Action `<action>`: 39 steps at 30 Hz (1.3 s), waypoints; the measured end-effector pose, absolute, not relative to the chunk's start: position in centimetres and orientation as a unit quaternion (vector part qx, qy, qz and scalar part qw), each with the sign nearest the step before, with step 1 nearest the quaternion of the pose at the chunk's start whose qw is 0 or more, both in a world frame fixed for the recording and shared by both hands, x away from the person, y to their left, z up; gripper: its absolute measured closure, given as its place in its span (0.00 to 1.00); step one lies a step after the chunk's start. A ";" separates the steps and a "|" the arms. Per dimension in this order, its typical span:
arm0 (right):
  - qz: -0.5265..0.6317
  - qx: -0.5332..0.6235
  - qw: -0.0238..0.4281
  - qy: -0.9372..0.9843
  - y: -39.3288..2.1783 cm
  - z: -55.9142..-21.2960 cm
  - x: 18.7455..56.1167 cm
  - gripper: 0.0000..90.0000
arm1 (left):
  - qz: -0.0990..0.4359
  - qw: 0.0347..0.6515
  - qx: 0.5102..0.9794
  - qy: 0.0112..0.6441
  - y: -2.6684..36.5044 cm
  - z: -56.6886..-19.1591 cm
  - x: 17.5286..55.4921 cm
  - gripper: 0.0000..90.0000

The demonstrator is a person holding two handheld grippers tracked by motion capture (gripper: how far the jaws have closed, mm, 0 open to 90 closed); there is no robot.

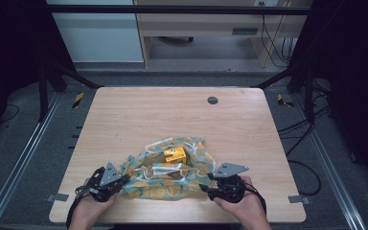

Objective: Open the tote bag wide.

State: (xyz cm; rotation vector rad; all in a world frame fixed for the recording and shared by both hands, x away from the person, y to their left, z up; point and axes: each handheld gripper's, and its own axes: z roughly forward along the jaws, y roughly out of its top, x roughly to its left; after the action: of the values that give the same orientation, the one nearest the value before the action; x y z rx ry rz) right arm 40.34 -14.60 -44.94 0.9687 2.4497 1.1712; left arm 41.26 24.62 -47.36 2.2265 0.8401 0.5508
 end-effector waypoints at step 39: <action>0.382 0.409 0.186 0.808 -14.4 -44.1 52.0 1.00 | 0.279 0.339 0.848 0.297 24.6 -46.6 41.4 1.00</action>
State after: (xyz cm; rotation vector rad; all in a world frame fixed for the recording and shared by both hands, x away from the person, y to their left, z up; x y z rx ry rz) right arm 51.97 -14.36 -44.14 1.1527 2.2753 1.0762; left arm 41.36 24.58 -46.58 2.2077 0.7727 0.7278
